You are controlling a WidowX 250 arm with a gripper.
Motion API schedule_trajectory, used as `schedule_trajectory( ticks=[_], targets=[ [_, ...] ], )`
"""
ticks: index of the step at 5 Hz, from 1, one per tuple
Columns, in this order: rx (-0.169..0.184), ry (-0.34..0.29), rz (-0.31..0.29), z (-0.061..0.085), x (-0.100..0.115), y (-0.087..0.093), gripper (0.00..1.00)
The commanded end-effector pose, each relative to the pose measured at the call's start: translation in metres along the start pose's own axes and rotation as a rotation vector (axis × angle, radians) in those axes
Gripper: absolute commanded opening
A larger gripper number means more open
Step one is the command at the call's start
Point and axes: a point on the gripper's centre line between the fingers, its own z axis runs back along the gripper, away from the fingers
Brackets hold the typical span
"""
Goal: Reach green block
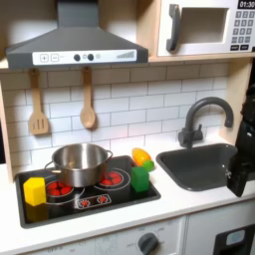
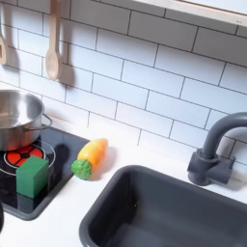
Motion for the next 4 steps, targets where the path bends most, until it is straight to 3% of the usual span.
schedule_trajectory(
  ticks=[1, 3, 4],
  targets=[
    [0.000, 0.000, 0.000, 0.000, 0.000, 0.000, 1.00],
    [0.055, 0.010, 0.018, -0.008, 0.023, 0.010, 1.00],
    [0.052, 0.003, 0.028, -0.008, 0.032, 0.012, 1.00]
  ],
)
